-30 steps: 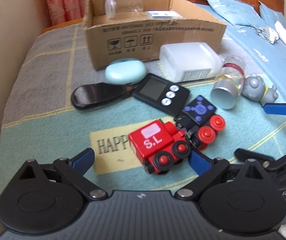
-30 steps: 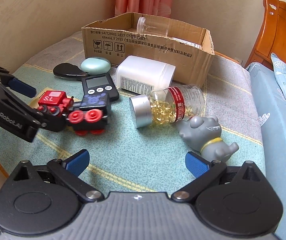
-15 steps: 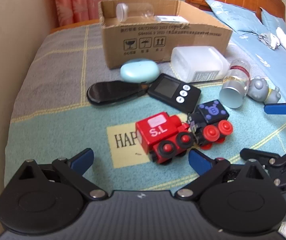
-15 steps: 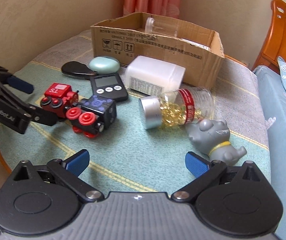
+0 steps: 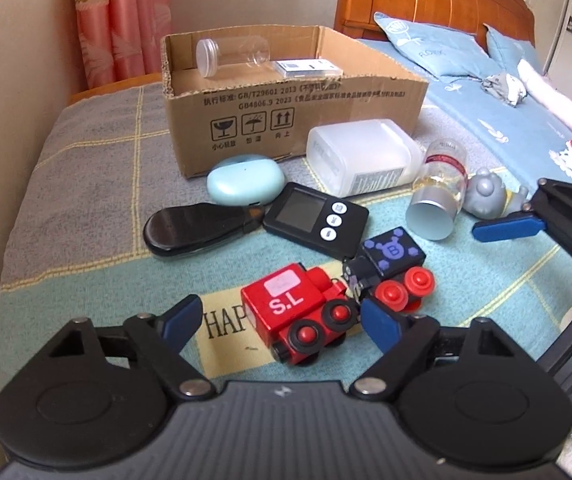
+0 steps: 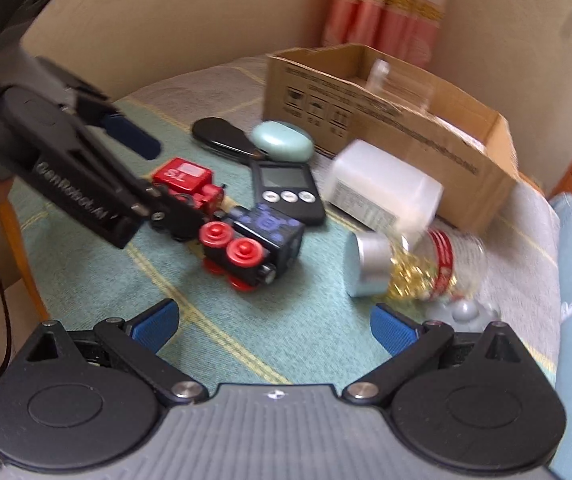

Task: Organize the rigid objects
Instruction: 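Grasp the black cube car with right gripper while left approaches the red S.L car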

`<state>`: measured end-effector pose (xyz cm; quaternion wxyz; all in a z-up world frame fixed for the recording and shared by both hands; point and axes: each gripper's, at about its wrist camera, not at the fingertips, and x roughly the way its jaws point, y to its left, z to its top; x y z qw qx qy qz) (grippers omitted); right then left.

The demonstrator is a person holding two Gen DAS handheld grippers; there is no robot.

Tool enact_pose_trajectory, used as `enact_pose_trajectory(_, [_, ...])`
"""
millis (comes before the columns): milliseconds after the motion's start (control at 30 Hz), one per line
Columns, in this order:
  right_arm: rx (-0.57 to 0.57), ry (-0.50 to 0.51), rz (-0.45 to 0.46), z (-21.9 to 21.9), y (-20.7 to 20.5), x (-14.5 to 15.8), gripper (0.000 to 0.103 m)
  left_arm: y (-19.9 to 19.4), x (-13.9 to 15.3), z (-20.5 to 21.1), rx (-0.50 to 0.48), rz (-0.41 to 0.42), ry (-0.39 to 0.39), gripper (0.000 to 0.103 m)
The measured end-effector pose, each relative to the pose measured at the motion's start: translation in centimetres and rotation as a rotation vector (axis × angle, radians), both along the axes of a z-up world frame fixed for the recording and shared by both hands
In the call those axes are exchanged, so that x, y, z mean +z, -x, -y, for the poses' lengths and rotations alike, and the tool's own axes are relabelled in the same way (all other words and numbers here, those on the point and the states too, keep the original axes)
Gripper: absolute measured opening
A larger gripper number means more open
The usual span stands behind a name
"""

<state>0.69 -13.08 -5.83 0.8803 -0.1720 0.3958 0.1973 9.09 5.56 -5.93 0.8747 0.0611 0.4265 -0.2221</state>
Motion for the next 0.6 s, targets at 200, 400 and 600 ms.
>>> enact_pose_trajectory(200, [0.144,0.062,0.045,-2.0,-0.7,0.4,0.103,-0.5,-0.3,-0.6,0.011,-0.048,0.088,0.064])
enact_pose_trajectory(400, [0.275,0.12,0.082,-3.3,-2.4,0.4,0.103,-0.6,-0.3,-0.6,0.016,-0.057,0.094,0.065])
enact_pose_trajectory(600, [0.354,0.101,0.045,-3.7,-4.2,-0.2,0.089,-0.7,-0.1,-0.5,0.018,-0.059,0.078,0.065])
